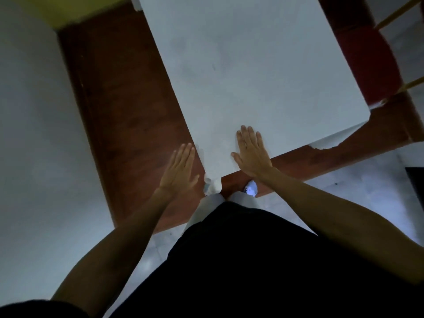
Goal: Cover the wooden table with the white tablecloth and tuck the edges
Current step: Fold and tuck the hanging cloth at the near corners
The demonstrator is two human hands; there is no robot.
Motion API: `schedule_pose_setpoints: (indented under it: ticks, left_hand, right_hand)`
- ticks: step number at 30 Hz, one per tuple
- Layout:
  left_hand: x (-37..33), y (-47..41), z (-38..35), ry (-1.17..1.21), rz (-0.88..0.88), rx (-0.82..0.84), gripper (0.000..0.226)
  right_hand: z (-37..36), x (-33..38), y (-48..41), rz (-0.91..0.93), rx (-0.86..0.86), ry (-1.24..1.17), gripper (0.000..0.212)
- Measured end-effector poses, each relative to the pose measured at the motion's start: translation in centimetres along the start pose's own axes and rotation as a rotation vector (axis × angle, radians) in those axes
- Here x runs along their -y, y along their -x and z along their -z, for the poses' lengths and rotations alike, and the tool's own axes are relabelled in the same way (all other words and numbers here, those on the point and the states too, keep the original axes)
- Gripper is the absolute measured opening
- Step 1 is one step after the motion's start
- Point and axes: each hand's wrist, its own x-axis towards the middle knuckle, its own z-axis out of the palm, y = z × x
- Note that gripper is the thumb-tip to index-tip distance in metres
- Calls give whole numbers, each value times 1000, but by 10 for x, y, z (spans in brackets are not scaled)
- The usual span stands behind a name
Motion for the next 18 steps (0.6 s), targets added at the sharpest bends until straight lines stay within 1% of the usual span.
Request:
schedule_pose_setpoints:
  ticks: [2,4,9,12,15,18]
  left_hand:
    - [-6,-8,13,33,-5,-5,86]
    - [-14,-16,22,35,-54,-7,91]
    - [-28,-34,36,16,-147,28,98]
    - [-26,-46,39,-5,-241,80,97]
    - [-20,-65,38,-63,-418,121,94]
    - [-7,-89,35,-120,-596,141,92]
  right_hand:
    - [8,-2,-1,38,6,7,76]
    - [11,-5,-2,44,6,3,76]
    - [14,-16,5,-21,16,-27,76]
    - [11,-15,15,-118,35,-72,76]
    - [5,-3,24,-246,24,-123,76]
    - [-5,14,24,-420,-16,-189,77]
